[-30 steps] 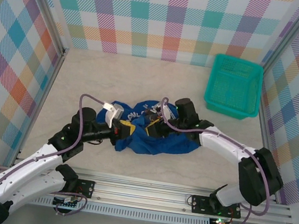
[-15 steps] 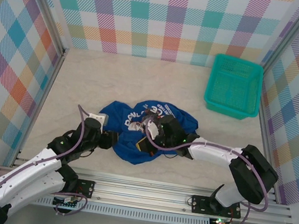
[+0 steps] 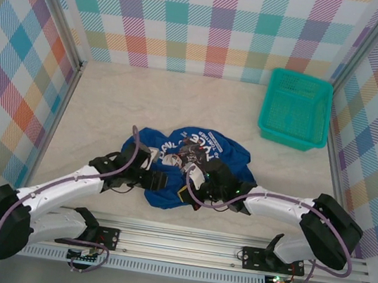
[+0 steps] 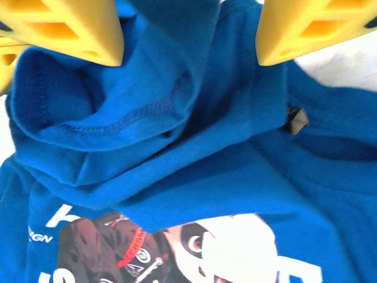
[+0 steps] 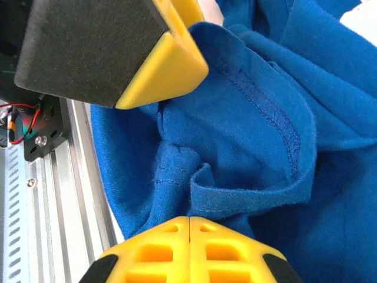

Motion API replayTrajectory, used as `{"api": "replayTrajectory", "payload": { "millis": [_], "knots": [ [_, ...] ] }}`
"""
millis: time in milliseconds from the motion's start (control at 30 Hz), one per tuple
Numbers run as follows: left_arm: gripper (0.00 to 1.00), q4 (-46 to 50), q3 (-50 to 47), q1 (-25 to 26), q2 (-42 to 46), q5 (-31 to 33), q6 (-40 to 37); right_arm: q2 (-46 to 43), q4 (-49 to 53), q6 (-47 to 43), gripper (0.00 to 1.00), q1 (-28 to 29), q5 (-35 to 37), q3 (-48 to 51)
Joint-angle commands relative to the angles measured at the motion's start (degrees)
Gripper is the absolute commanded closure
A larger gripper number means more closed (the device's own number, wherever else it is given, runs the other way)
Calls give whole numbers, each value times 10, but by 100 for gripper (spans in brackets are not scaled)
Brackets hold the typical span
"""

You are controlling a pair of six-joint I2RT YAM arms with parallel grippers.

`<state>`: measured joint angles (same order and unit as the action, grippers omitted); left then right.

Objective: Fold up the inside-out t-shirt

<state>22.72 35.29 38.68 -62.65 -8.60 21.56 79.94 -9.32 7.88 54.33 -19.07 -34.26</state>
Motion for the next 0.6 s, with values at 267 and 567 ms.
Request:
{"api": "replayTrajectory", "payload": {
  "millis": [267,567],
  "knots": [
    [100,8,23,10,18,-21,-26,-75,28,14,100,5,130,35],
    [100,-194,-68,-12,256,-39,-21,-213,-20,41,100,0,186,58]
  ]
}}
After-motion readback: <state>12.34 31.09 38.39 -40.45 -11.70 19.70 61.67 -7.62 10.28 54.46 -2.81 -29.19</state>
